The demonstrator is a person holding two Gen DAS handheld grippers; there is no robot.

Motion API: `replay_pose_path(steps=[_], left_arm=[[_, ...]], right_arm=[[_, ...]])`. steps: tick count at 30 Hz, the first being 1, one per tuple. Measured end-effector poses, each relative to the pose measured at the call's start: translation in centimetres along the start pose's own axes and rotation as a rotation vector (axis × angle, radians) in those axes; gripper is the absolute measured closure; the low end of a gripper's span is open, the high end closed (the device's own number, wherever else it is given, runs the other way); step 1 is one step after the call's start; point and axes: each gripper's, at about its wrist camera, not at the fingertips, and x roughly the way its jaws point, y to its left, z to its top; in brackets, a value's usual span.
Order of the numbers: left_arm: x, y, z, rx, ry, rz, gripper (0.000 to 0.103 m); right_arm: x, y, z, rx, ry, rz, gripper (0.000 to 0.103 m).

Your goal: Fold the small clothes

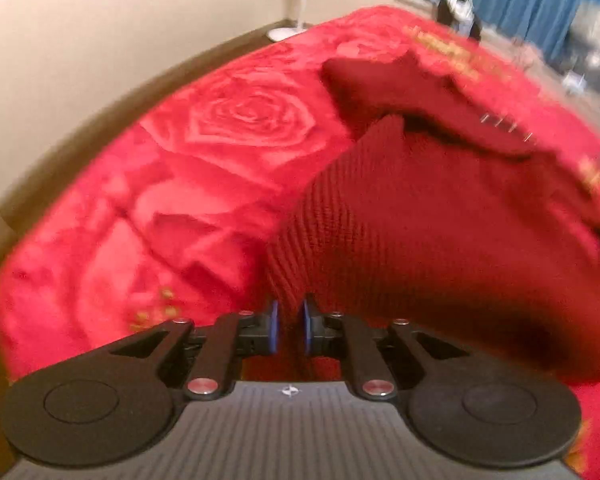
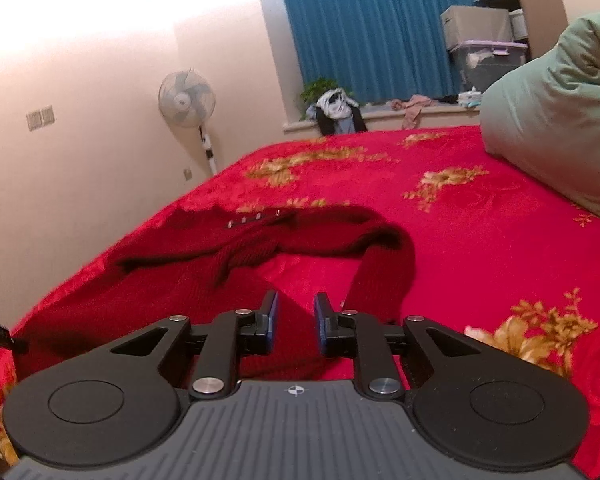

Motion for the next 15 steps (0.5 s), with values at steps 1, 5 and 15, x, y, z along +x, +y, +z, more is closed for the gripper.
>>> replay_pose_path(steps=[1, 5, 15], left_arm=[[0.0, 0.2, 0.2, -0.011, -0.004, -0.017, 0.083], [1.0, 0.9, -0.2, -0.057, 0.067, -0.058, 0.07], [2.4, 2.0, -1.2, -0.069, 0.133, -0.113, 0.065]], right_arm=[[0.2, 0.1, -0.3, 0.002, 0.012, 0.0, 0.075], [1.7, 0.2, -1.6, 0.009, 0.063, -0.007, 0.061], [12.1, -2.4, -1.9, 0.136, 0.247, -0.04, 0.04]])
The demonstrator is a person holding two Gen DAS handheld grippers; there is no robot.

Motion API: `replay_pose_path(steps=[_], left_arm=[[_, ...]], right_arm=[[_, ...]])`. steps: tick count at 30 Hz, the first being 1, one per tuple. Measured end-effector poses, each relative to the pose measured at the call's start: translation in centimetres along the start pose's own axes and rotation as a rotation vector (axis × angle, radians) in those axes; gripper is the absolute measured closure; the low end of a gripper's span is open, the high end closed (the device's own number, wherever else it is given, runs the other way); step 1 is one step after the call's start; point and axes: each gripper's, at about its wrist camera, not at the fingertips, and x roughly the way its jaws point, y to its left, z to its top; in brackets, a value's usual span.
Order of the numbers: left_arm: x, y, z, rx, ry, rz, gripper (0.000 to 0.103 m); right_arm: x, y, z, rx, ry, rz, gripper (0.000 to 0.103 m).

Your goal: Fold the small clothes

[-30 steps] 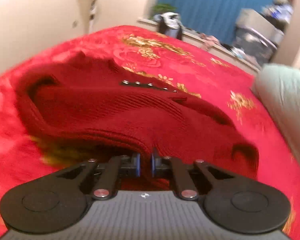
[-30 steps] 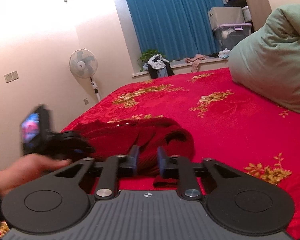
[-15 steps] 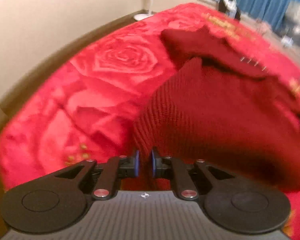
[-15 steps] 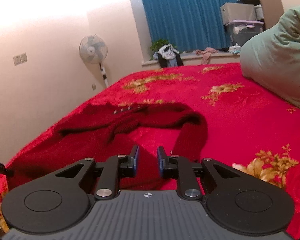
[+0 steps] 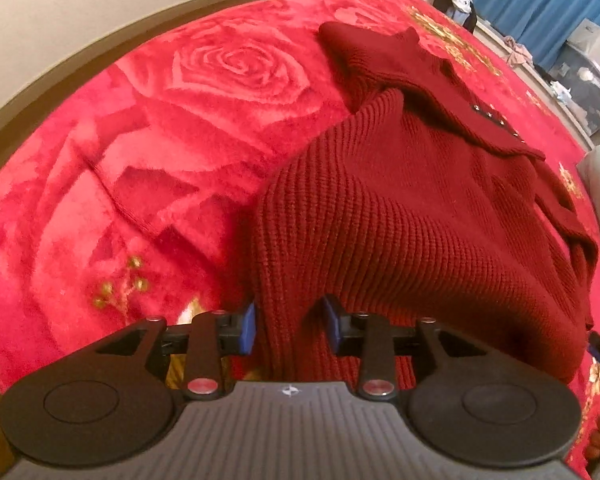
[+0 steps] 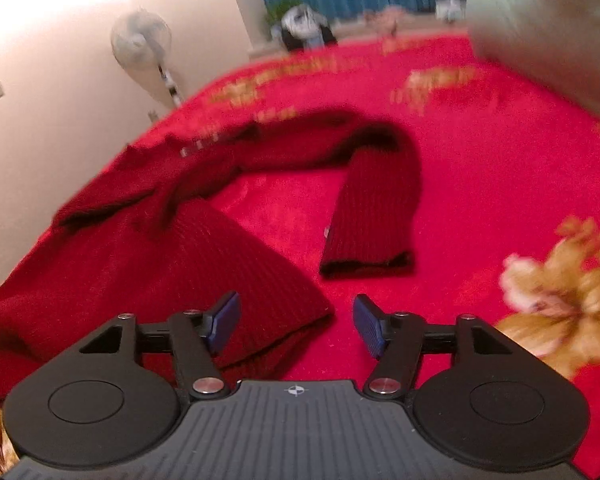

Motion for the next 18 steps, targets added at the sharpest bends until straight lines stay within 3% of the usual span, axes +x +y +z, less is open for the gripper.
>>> replay_pose_path(steps=[2, 5, 6, 8, 9, 11, 13, 18], left_arm=[[0.1, 0.0, -0.1, 0.011, 0.002, 0.0, 0.065], [0.2, 0.0, 0.0, 0.02, 0.001, -0.005, 0.068], [0.2, 0.0, 0.0, 0.023, -0.002, -0.009, 0.071], [0.0, -0.1, 0.0, 0.033, -0.018, -0.012, 0.09], [-0.4, -0.2, 0.0, 0.04, -0.031, -0.022, 0.091], [-1.6, -0.6, -0.3, 0.064, -0.068, -0.046, 0.092], [-3.2, -1.0, -0.7, 0.09, -0.111, -0.086, 0.093], [-8.6, -0.7, -2.3, 0.103, -0.219, -0.251, 0.094]], right_arm=[[1.8, 0.2, 0.0, -0.003, 0.03, 0.0, 0.043], [3.2, 1.4, -0.5, -0.053, 0.045, -0.04, 0.067], [3.3, 1.9, -0.6, -0.081, 0.037, -0.039, 0.081], [2.9, 2.5, -0.6, -0.117, 0.046, -0.022, 0.085], [2.3, 2.5, -0.3, -0.125, 0.04, -0.027, 0.086], [0.4, 1.8, 1.0, -0.104, -0.005, -0.02, 0.089], [-2.8, 1.1, 2.7, -0.077, -0.069, 0.014, 0.099], [-12.6, 0.1, 5.2, -0.096, -0.19, 0.09, 0.1]])
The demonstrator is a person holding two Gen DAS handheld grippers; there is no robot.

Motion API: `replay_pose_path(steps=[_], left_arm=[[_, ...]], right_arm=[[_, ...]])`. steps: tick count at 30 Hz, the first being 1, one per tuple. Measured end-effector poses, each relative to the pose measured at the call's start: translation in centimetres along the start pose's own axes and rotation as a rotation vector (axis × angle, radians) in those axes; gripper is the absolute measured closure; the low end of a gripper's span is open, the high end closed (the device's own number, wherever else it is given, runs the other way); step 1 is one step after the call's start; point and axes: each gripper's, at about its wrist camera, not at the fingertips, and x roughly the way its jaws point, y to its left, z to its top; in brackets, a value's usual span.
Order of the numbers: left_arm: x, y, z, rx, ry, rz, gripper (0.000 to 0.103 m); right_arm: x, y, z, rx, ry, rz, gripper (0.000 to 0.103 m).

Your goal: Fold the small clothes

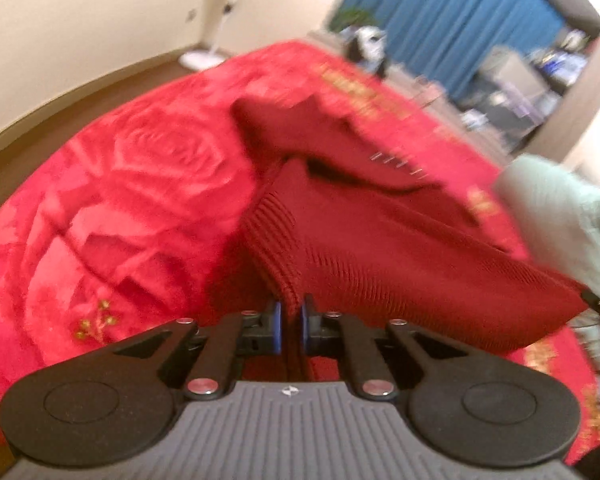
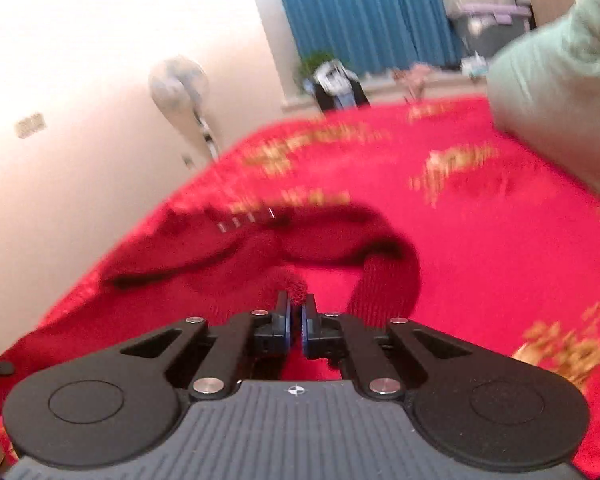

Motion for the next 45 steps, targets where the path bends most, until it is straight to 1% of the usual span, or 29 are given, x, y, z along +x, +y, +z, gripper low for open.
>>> replay_pose_path(steps=[3, 5, 6, 8, 10, 11, 12, 13, 14, 15, 17, 18, 20, 24, 25, 26, 27, 28, 29, 30, 33, 34, 36, 37, 38, 40, 41, 43, 45], left_arm=[[-2.9, -0.8, -0.9, 0.054, -0.024, -0.085, 0.094], [-4.0, -1.1, -2.1, 0.126, 0.004, -0.114, 0.094], [-4.1, -1.1, -2.9, 0.163, 0.037, -0.119, 0.094], [-3.4, -1.2, -4.2, 0.252, 0.115, -0.096, 0.091], [-2.4, -1.1, -4.8, 0.275, 0.156, -0.06, 0.088], [-2.1, -1.0, -4.9, 0.277, 0.159, -0.046, 0.086], [-1.9, -0.9, -4.7, 0.268, 0.16, -0.045, 0.083], [-1.7, -0.7, -4.6, 0.249, 0.163, -0.049, 0.068], [-1.3, -0.6, -4.4, 0.231, 0.167, -0.045, 0.054], [-0.8, -0.6, -4.2, 0.229, 0.173, -0.031, 0.052], [0.3, -0.9, -4.2, 0.237, 0.205, 0.01, 0.05], [1.1, -0.6, -4.2, 0.238, 0.231, 0.028, 0.05], [2.6, -0.7, -4.3, 0.258, 0.274, 0.065, 0.051], [4.4, -0.3, -5.6, 0.296, 0.343, 0.128, 0.057], [4.8, -0.3, -5.9, 0.313, 0.358, 0.132, 0.069], [5.1, -0.5, -6.2, 0.335, 0.371, 0.132, 0.088], [5.3, -0.6, -6.4, 0.358, 0.38, 0.132, 0.089], [5.3, -0.8, -6.6, 0.387, 0.377, 0.136, 0.091], [5.0, -1.2, -6.8, 0.426, 0.369, 0.136, 0.092], [4.5, -1.4, -6.8, 0.436, 0.353, 0.135, 0.093], [2.6, -0.2, -5.7, 0.326, 0.293, 0.113, 0.093], [2.5, -0.3, -6.0, 0.342, 0.302, 0.126, 0.093], [4.0, -1.4, -7.2, 0.453, 0.372, 0.194, 0.091], [4.7, -1.8, -7.5, 0.498, 0.404, 0.219, 0.086], [5.0, -2.2, -7.5, 0.516, 0.404, 0.241, 0.081], [4.2, -2.6, -6.2, 0.49, 0.318, 0.257, 0.073], [3.4, -2.7, -5.2, 0.455, 0.247, 0.241, 0.064], [2.4, -3.3, -3.5, 0.384, 0.14, 0.198, 0.056], [2.3, -4.3, -2.4, 0.353, 0.075, 0.196, 0.054]], right_arm=[[-5.8, -0.3, 0.3, 0.001, -0.057, 0.004, 0.1], [-8.9, -1.0, -0.4, 0.023, -0.073, -0.023, 0.1], [-9.7, -1.3, -0.9, 0.031, -0.057, -0.04, 0.1], [-10.3, -2.1, -2.6, 0.054, 0.028, -0.077, 0.099], [-9.0, -2.8, -4.7, 0.064, 0.156, -0.063, 0.097], [-8.3, -2.9, -5.5, 0.042, 0.182, -0.091, 0.096], [-7.9, -2.7, -6.2, -0.005, 0.173, -0.153, 0.096], [-7.6, -2.6, -6.5, -0.034, 0.15, -0.189, 0.094], [-7.1, -2.8, -6.6, -0.038, 0.136, -0.194, 0.085], [-6.3, -3.0, -6.7, -0.018, 0.138, -0.18, 0.07], [-4.0, -3.4, -7.0, 0.023, 0.19, -0.126, 0.057], [-2.8, -3.3, -7.4, 0.016, 0.223, -0.106, 0.057], [-0.5, -3.1, -8.5, -0.017, 0.296, -0.118, 0.057], [3.0, -3.5, -12.2, -0.084, 0.428, -0.196, 0.058], [3.2, -3.4, -12.1, -0.086, 0.43, -0.203, 0.058], [3.1, -3.2, -12.1, -0.095, 0.417, -0.201, 0.066], [3.0, -2.9, -12.1, -0.107, 0.415, -0.183, 0.083], [2.8, -2.4, -12.1, -0.126, 0.408, -0.179, 0.087], [2.4, -2.1, -12.2, -0.15, 0.398, -0.181, 0.097], [2.0, -2.1, -12.0, -0.147, 0.387, -0.174, 0.097], [-0.5, -3.6, -10.1, -0.024, 0.289, -0.18, 0.098], [-0.9, -3.8, -9.9, -0.017, 0.279, -0.183, 0.098], [0.4, -3.5, -11.0, -0.089, 0.352, -0.177, 0.098], [1.4, -3.3, -11.7, -0.138, 0.398, -0.188, 0.097], [1.8, -3.1, -12.1, -0.157, 0.414, -0.208, 0.095], [1.7, -3.1, -11.4, -0.122, 0.385, -0.216, 0.091], [1.2, -3.2, -11.0, -0.091, 0.347, -0.208, 0.089], [0.3, -3.4, -10.0, -0.056, 0.269, -0.211, 0.088], [-0.1, -3.5, -9.0, -0.039, 0.197, -0.193, 0.088]])
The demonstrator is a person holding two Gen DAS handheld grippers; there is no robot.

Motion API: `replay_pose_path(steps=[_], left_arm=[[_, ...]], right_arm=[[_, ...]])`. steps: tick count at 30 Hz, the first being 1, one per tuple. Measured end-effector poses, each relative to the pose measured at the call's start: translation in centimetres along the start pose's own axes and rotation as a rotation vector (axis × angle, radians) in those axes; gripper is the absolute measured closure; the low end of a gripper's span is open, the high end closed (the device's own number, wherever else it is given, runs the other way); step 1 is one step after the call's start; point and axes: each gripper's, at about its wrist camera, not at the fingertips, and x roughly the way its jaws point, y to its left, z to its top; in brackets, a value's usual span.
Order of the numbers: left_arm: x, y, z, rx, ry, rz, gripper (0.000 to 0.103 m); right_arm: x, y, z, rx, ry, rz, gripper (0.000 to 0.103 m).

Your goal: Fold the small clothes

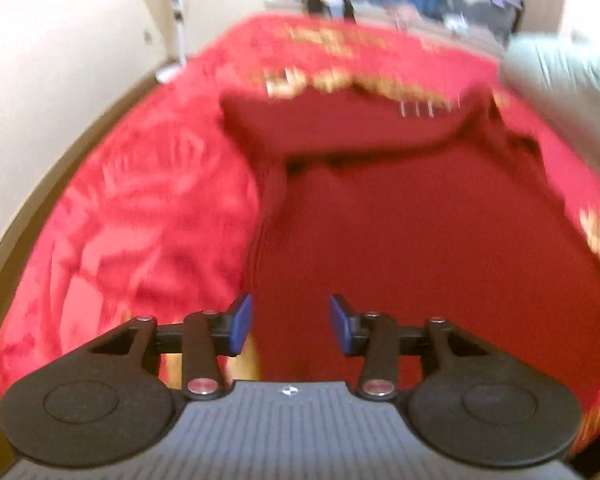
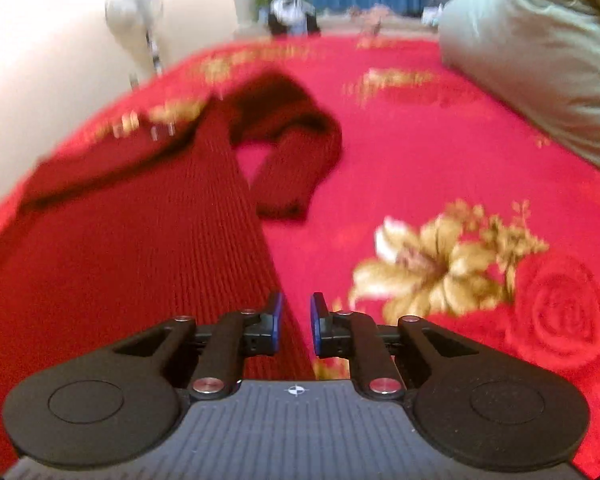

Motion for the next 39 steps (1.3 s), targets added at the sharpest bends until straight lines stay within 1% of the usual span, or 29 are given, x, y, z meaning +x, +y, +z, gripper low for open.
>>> replay_pose_path(steps=[2, 4, 5, 8, 10, 11, 12, 14, 18, 21, 24, 26, 27, 28, 29, 30, 31, 32, 33, 35, 36, 37, 39], left_arm=[[0.6, -1.1, 1.6, 0.001, -0.029, 0.021, 0.053], [1.0, -2.4, 3.0, -0.007, -0.055, 0.041, 0.053], [1.4, -3.1, 4.1, -0.016, -0.066, 0.038, 0.053], [2.0, -4.4, 6.0, -0.032, -0.096, 0.028, 0.053], [2.5, -5.0, 6.6, -0.02, -0.096, 0.034, 0.053], [2.8, -5.2, 6.8, -0.011, -0.094, 0.04, 0.053], [3.2, -5.3, 7.0, -0.003, -0.092, 0.045, 0.053], [3.8, -5.2, 7.3, 0.001, -0.092, 0.05, 0.053], [4.4, -4.5, 7.3, -0.014, -0.085, 0.051, 0.053], [4.8, -3.9, 7.3, -0.021, -0.077, 0.053, 0.053], [5.2, -3.6, 7.2, -0.012, -0.069, 0.057, 0.053], [5.6, -3.6, 7.2, 0.005, -0.063, 0.066, 0.053], [5.8, -3.6, 7.3, 0.011, -0.061, 0.067, 0.053], [5.9, -3.7, 7.3, 0.013, -0.061, 0.065, 0.053], [6.0, -3.7, 7.4, 0.012, -0.062, 0.062, 0.053], [6.0, -3.7, 7.5, 0.009, -0.065, 0.06, 0.053], [6.1, -3.6, 7.7, 0.008, -0.066, 0.057, 0.053], [6.1, -3.7, 7.8, 0.007, -0.068, 0.055, 0.053], [6.2, -3.7, 7.8, 0.008, -0.07, 0.054, 0.053], [6.2, -3.8, 7.9, 0.013, -0.073, 0.05, 0.053], [6.2, -3.9, 7.9, 0.014, -0.074, 0.049, 0.053], [6.2, -3.9, 8.0, 0.013, -0.076, 0.047, 0.053], [6.3, -4.1, 8.2, 0.011, -0.077, 0.04, 0.053]], right_arm=[[-0.6, -0.2, 0.6, 0.019, -0.064, 0.02, 0.088], [-1.0, -0.4, 1.6, 0.047, -0.101, 0.062, 0.089], [-1.1, -0.5, 2.3, 0.062, -0.119, 0.082, 0.089], [0.3, -0.8, 4.8, 0.09, -0.153, 0.122, 0.088], [1.9, -0.7, 7.2, 0.108, -0.162, 0.146, 0.087], [2.8, -0.5, 8.4, 0.126, -0.166, 0.158, 0.083], [3.6, -0.5, 9.4, 0.148, -0.168, 0.164, 0.075], [6.4, -0.4, 11.6, 0.203, -0.146, 0.179, 0.067], [13.2, -0.8, 14.4, 0.324, -0.052, 0.19, 0.06], [18.4, -1.5, 15.2, 0.421, 0.016, 0.14, 0.06], [22.7, -2.6, 16.3, 0.49, 0.037, 0.089, 0.06], [24.1, -3.5, 17.0, 0.532, 0.021, 0.074, 0.061], [24.6, -3.8, 17.6, 0.542, 0.013, 0.069, 0.079], [25.0, -4.1, 18.4, 0.534, 0.013, 0.061, 0.087], [25.1, -4.2, 19.3, 0.516, 0.007, 0.047, 0.09], [24.6, -4.4, 20.2, 0.487, -0.021, 0.034, 0.091], [23.7, -4.4, 21.4, 0.441, -0.075, 0.011, 0.091], [22.1, -4.3, 22.7, 0.389, -0.153, -0.015, 0.091], [20.4, -4.6, 23.8, 0.351, -0.234, -0.019, 0.092], [16.9, -5.5, 24.5, 0.308, -0.354, 0.008, 0.092], [15.9, -5.9, 24.3, 0.286, -0.379, 0.008, 0.092], [15.6, -6.4, 23.7, 0.255, -0.374, -0.017, 0.092], [17.1, -8.0, 21.8, 0.243, -0.281, -0.095, 0.092]])
